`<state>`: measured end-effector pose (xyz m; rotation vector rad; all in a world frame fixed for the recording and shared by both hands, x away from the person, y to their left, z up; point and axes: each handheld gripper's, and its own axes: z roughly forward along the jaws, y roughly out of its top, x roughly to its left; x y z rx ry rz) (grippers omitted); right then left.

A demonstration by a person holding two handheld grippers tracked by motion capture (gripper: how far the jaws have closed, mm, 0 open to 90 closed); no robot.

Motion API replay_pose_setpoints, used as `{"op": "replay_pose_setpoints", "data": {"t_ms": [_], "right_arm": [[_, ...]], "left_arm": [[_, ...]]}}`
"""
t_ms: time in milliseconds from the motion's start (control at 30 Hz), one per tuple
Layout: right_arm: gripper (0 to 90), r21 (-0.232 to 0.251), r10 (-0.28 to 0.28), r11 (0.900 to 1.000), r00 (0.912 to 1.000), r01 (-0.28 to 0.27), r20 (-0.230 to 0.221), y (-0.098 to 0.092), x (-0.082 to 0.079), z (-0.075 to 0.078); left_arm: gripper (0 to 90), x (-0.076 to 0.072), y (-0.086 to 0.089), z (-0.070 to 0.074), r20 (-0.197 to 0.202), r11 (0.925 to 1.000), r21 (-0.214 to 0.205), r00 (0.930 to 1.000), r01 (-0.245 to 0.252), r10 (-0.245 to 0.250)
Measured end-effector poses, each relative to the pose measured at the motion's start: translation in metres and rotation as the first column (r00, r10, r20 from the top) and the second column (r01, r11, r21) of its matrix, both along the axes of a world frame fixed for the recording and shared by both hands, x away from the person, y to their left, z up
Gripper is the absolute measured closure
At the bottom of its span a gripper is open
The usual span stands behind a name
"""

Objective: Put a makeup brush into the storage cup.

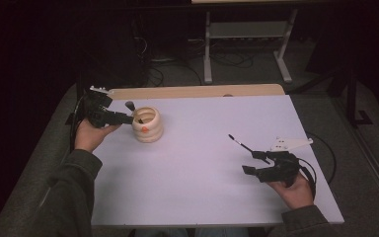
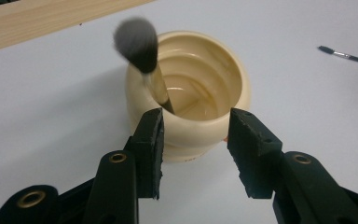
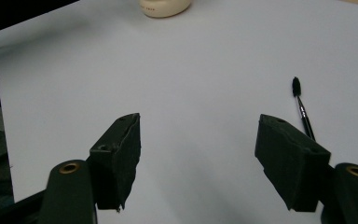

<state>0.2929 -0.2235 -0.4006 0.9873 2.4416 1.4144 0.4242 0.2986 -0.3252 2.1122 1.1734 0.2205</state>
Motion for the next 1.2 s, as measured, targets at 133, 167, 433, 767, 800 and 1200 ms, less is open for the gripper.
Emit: {"op": "replay_pose_setpoints", "data": {"t_ms": [133,167,433,767,800,1200], "right_arm": [[29.9,0.008,-0.001,1.0,1.0,0.001,-0.006,0.0,0.001,0.001],[30.0,0.009,0.0,1.0,1.0,0.0,-0.003,0.001,0.001,0.001],[30.0,0.0,-0.01,0.9999,0.9999,0.01,-0.006,-0.003,0.003,0.0],[29.9,-0.006,-0.021,0.9998,0.9998,0.021,0.001,-0.004,0.002,0.002],[29.9,-0.007,-0.021,0.9998,0.9998,0.021,0.002,-0.004,0.002,0.002],[29.8,-0.015,-0.025,0.9996,0.9997,0.025,-0.002,-0.004,0.002,0.002]], "left_arm": [[55.2,-0.004,0.003,-0.002,0.007,0.9998,-0.019,1.0,0.003,-0.003],[55.2,-0.004,0.004,-0.002,0.009,0.9998,-0.021,1.0,0.005,-0.005],[54.4,-0.009,0.007,-0.009,0.001,0.9996,-0.028,1.0,0.003,-0.003],[50.7,-0.017,0.003,-0.01,0.016,0.9992,-0.033,0.9996,0.024,-0.023],[50.4,-0.018,0.003,-0.01,0.018,0.9991,-0.034,0.9995,0.027,-0.027],[44.4,-0.029,0.003,-0.008,0.036,0.9978,-0.056,0.9988,0.034,-0.032]]}}
